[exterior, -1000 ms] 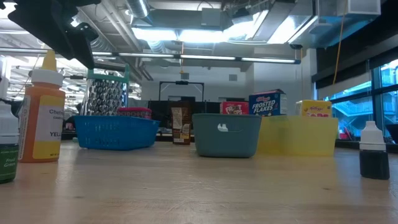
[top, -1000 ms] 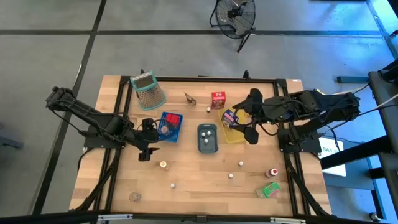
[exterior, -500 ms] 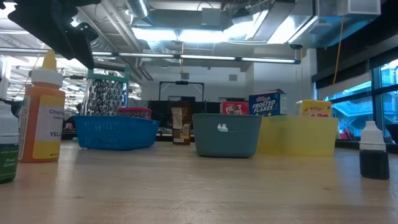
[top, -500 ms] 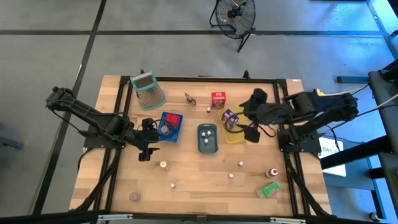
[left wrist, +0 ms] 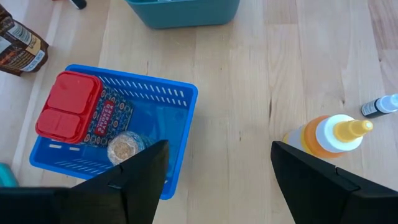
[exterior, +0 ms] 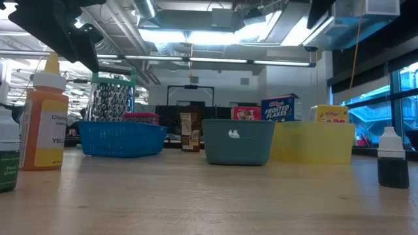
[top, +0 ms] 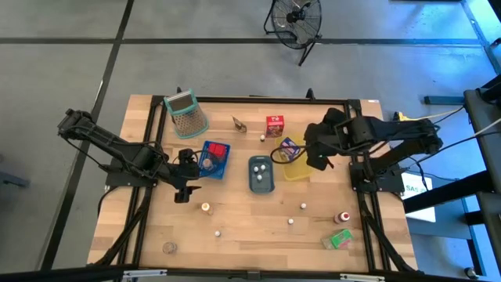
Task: Pick & Place Kitchen Items
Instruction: Put the yellow cereal box into the yellow bin
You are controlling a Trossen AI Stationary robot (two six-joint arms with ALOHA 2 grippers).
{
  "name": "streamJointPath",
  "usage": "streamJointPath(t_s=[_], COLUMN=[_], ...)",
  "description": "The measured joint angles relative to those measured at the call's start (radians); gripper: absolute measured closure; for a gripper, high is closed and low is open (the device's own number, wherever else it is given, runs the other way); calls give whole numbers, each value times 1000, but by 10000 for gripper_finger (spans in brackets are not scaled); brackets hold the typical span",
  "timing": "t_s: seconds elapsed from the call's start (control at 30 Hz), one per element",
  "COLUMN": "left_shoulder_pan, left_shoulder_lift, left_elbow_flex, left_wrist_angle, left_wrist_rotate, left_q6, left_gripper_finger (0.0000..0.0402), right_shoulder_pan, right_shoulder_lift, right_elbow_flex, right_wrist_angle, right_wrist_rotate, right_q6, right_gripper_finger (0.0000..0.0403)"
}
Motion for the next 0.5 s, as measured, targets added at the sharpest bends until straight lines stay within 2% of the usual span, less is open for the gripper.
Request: streamJointPath(t_s=[0.2,0.5], left_shoulder_pan=[0,0], left_shoulder_lift=[0,0], left_elbow_flex=[0,0], left_wrist_angle=[0,0], left_wrist_rotate=[0,0], left_q6=[0,-2], left_gripper_finger=[123,123], right_shoulder_pan=[-16,-56], right_shoulder_lift=[6,-24], right_elbow_flex=[0,-18], right_wrist_angle=[33,-18], right_wrist_rotate=[-105,-73], right_q6=[-48,-221], right_gripper_finger=[31,31])
